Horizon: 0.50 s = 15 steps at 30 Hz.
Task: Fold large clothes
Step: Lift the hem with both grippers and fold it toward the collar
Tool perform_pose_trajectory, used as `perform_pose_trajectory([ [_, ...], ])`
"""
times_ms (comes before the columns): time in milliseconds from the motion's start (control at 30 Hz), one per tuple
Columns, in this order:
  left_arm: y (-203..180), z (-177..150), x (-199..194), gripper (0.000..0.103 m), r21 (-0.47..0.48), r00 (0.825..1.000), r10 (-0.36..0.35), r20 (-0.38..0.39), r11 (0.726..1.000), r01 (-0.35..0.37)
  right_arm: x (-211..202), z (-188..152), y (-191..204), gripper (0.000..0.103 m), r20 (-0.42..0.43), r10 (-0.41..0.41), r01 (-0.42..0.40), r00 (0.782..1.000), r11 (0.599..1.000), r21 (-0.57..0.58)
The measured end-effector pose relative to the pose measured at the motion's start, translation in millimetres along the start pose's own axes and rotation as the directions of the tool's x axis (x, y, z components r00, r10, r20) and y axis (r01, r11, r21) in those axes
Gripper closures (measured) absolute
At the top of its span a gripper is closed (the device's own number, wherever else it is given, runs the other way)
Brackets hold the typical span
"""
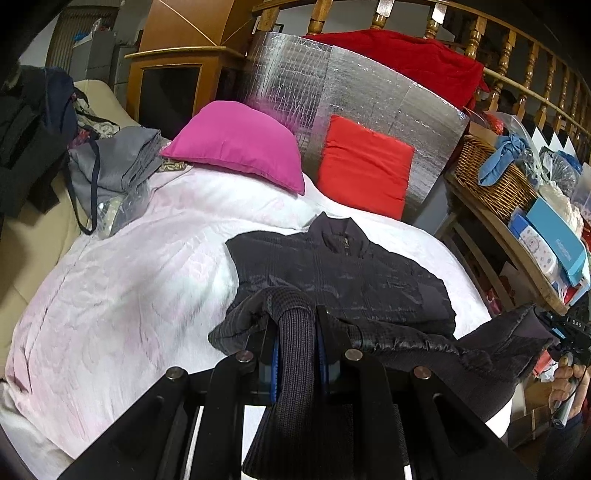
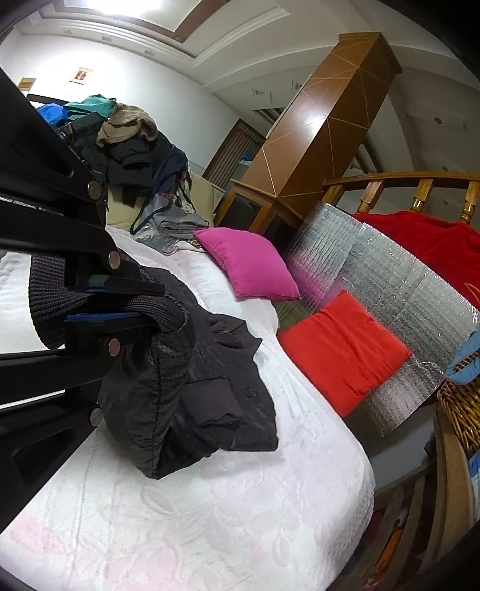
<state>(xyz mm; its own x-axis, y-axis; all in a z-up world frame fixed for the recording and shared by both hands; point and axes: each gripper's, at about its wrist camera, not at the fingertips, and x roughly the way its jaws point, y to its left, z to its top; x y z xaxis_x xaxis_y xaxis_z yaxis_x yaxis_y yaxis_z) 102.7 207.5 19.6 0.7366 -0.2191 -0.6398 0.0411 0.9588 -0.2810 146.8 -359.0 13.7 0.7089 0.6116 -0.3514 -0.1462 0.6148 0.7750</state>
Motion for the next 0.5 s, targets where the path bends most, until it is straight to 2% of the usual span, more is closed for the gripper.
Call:
perform_pose_trajectory([
  [500, -7.2, 50.9, 37.0, 0.086, 0.001, 0.999, 0.035, 0.007, 0.999, -0.035, 42.1, 60.1, 9.1, 0.095, 0.021, -0.038, 0.038, 0.999, 0.999, -0.011],
])
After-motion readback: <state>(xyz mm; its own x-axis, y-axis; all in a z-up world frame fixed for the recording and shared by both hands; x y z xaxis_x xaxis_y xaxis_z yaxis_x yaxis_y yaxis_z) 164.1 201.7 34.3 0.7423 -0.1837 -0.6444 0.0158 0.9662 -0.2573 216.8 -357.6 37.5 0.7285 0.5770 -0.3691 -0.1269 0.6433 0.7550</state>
